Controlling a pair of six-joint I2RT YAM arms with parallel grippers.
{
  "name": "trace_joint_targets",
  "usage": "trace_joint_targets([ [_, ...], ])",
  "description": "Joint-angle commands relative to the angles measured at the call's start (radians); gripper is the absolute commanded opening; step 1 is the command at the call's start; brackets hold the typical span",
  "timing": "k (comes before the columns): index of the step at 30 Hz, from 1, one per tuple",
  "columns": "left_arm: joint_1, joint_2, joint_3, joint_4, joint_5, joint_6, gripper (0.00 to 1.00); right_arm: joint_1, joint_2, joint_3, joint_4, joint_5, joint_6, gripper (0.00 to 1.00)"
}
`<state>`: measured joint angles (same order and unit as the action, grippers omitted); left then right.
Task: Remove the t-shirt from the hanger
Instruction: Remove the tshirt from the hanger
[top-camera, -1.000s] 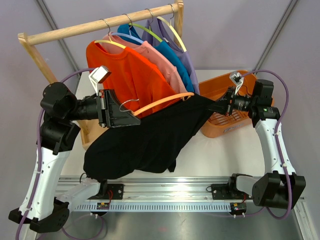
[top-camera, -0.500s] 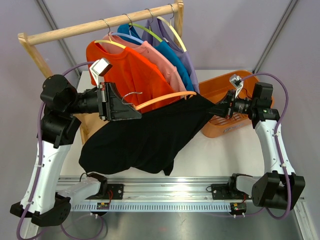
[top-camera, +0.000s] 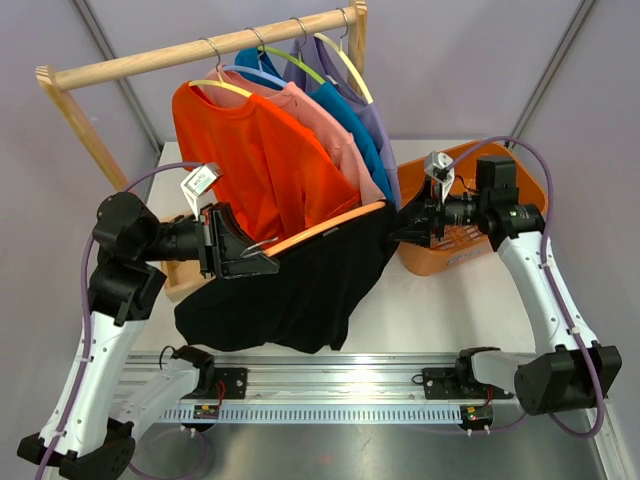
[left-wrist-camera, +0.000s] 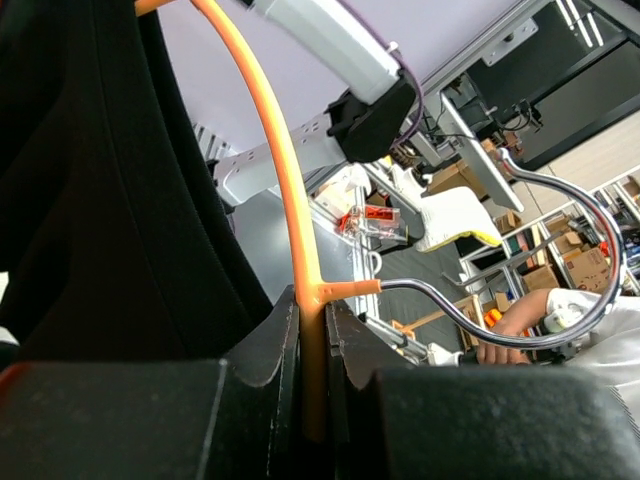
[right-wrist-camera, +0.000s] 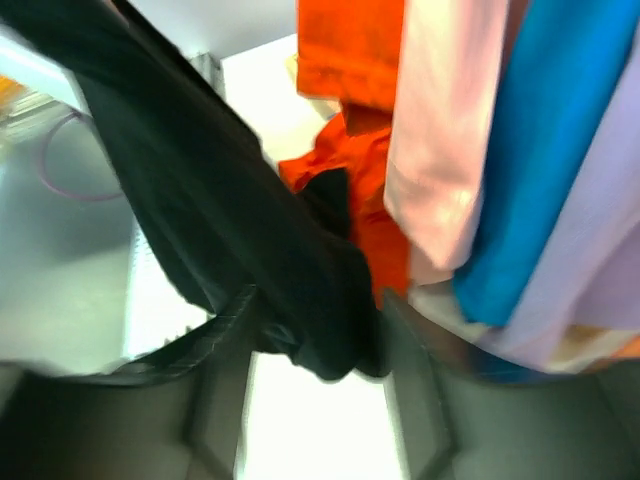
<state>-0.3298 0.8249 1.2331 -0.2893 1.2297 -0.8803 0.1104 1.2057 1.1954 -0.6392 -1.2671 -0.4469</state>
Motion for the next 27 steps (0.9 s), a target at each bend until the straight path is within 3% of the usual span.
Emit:
trace_joint_targets([
  [1,0.005,-0.018,0.002,-0.032,-0.021,0.128,0.00,-0.002,-0.020,0.142,-0.127,0.022,-0.227,0.64],
  [4,0.003,-0.033,-0.012,-0.126,-0.038,0.176,0.00,-0.002,-0.014,0.243,-0.316,0.009,-0.459,0.73],
  [7,0.003,-0.040,-0.018,-0.206,-0.056,0.207,0.00,-0.002,0.003,0.341,-0.480,-0.012,-0.638,0.74],
  [11,0.000,-0.041,-0.040,-0.241,-0.075,0.213,0.00,0.047,0.043,0.458,-0.677,-0.026,-0.814,0.70],
  [13,-0.003,-0.038,-0.052,-0.237,-0.078,0.196,0.00,0.136,0.048,0.492,-0.746,0.009,-0.880,0.66],
  [21,-0.023,-0.041,-0.113,-0.114,-0.096,0.058,0.00,0.368,0.041,0.472,-0.628,0.221,-0.851,0.51],
  [27,-0.047,-0.040,-0.126,-0.013,-0.114,-0.063,0.00,0.537,0.018,0.386,-0.380,0.458,-0.771,0.50],
])
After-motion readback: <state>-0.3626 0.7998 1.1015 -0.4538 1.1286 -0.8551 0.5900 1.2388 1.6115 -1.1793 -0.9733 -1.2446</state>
